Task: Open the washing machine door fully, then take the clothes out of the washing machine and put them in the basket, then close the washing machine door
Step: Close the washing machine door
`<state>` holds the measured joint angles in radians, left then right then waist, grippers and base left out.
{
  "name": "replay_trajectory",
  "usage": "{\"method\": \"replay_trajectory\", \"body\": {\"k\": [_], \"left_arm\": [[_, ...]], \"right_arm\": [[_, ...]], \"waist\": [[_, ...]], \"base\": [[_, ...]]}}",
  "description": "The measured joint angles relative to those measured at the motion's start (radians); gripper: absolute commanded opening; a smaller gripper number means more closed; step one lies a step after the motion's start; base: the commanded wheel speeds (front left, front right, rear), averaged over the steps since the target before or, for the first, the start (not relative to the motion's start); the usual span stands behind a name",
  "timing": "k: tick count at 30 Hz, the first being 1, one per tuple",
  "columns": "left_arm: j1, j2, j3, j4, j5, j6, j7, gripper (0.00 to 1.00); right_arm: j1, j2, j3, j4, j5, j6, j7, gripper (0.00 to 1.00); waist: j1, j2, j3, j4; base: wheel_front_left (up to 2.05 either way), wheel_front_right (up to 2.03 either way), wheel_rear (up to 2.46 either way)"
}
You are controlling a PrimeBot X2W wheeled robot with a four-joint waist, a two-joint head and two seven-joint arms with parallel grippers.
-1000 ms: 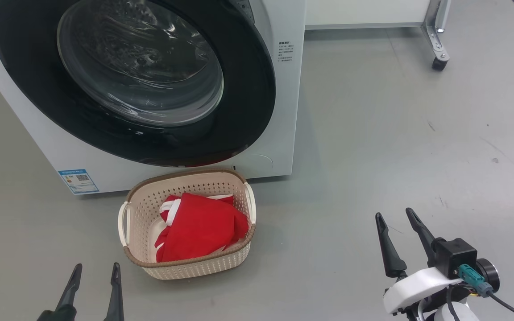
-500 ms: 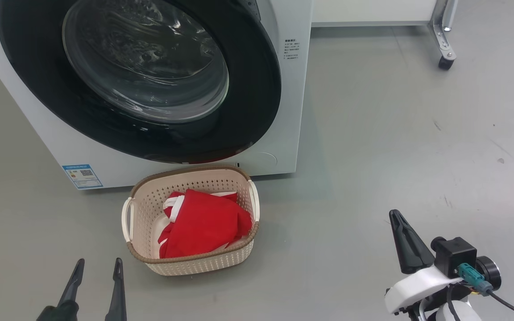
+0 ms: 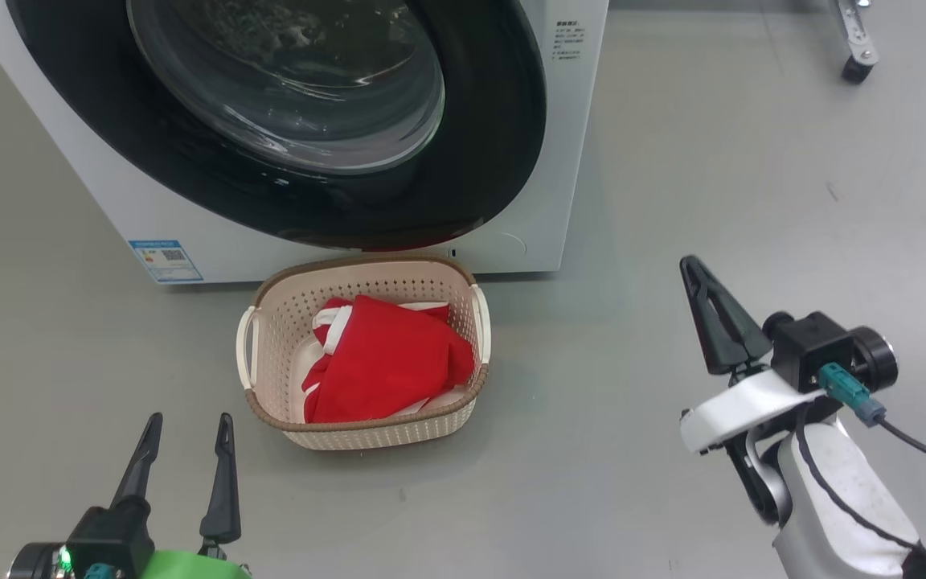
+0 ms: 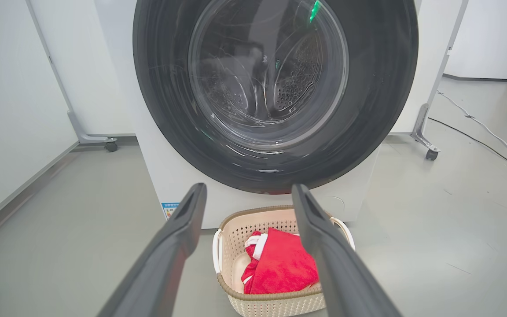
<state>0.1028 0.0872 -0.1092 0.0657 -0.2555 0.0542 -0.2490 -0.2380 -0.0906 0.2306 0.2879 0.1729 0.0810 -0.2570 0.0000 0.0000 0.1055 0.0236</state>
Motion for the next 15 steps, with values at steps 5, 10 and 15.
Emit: {"method": "replay_trajectory", "body": {"k": [5, 10, 15], "left_arm": [[-0.042, -0.002, -0.017, -0.002, 0.002, -0.011, 0.0, 1.0], [-0.08, -0.004, -0.023, -0.003, 0.004, -0.018, 0.0, 1.0], [-0.122, -0.008, -0.026, 0.003, 0.005, -0.026, 0.0, 1.0]], "right_arm": [[-0.101, -0.007, 0.002, 0.02, -0.002, 0.007, 0.007, 0.0], [-0.206, -0.016, 0.009, 0.044, -0.01, 0.015, 0.031, 0.0], [-0.311, -0.039, 0.001, 0.075, -0.017, 0.015, 0.043, 0.0]], "waist": [[0.0, 0.0, 0.039, 0.032], [0.0001, 0.0, 0.083, 0.067], [0.0001, 0.0, 0.125, 0.108]], "base": [[0.0, 0.0, 0.0], [0.0, 0.0, 0.0], [0.0, 0.0, 0.0]]}}
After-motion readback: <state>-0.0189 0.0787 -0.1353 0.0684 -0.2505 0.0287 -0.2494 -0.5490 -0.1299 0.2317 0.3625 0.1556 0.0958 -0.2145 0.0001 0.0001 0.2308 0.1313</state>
